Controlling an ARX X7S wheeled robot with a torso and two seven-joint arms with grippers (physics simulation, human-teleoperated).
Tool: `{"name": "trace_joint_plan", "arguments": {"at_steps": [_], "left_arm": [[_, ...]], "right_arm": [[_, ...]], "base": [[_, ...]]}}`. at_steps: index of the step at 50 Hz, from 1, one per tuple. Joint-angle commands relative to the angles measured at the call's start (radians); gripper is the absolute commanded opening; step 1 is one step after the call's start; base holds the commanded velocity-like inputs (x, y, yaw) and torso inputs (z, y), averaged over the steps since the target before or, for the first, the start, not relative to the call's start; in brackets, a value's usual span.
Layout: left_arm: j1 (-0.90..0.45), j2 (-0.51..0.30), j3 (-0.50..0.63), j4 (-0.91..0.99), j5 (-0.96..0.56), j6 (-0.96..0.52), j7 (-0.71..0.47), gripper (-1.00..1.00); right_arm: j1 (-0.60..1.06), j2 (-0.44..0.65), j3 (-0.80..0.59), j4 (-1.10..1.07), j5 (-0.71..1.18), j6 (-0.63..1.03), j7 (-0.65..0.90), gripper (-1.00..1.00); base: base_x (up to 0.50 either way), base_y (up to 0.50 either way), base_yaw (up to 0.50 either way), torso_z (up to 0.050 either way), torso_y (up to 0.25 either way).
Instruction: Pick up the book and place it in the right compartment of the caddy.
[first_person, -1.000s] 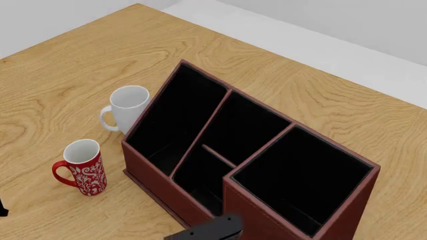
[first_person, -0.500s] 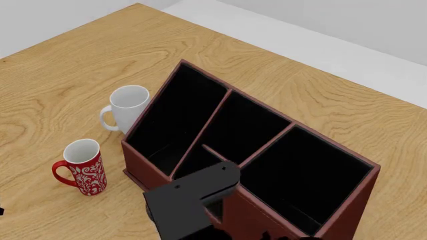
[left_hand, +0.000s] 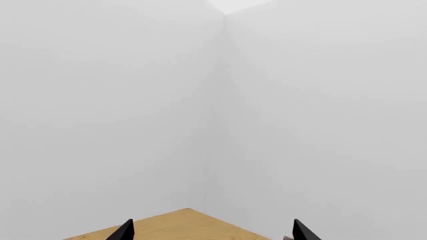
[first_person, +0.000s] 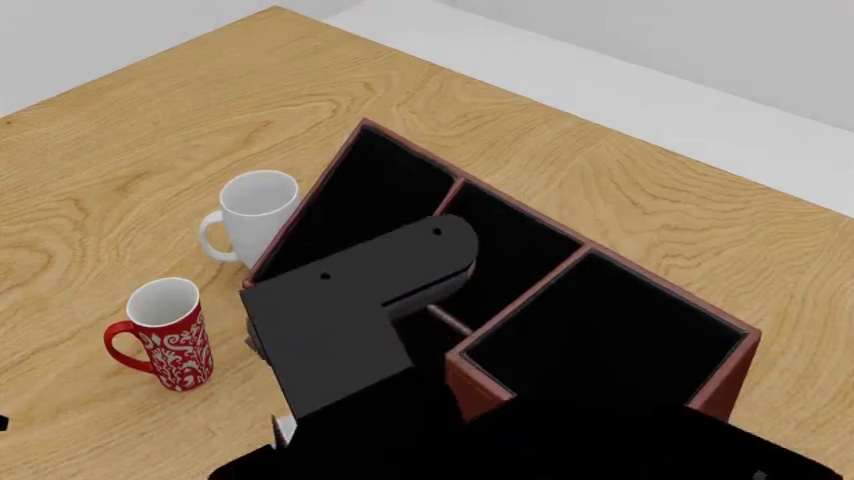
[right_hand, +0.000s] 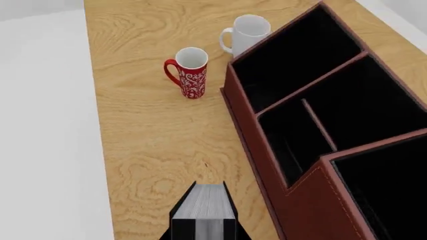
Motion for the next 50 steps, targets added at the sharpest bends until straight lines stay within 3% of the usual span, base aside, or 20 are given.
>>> {"name": "trace_joint_plan", "arguments": {"at_steps": [1, 27, 50], "left_arm": [[0.0, -0.002, -0.001, -0.004, -0.002, 0.003, -0.001, 1.0], [0.005, -0.009, -0.002, -0.003, -0.012, 0.012, 0.001, 1.0], [-0.003, -0.012, 0.005, -0.014, -0.016, 0.01, -0.002, 1.0]], "right_arm": [[0.127, 0.007, 0.044, 0.035, 0.052, 0.014, -0.024, -1.0], [0.331, -0.006, 0.042, 0.274, 0.133, 0.086, -0.117, -1.0], [0.524, 0.012, 0.014, 0.46, 0.214, 0.114, -0.084, -1.0]], "base": [[0.0, 0.0, 0.0, 0.0, 0.0], [0.0, 0.0, 0.0, 0.0, 0.001], [0.0, 0.0, 0.0, 0.001, 0.001]]}}
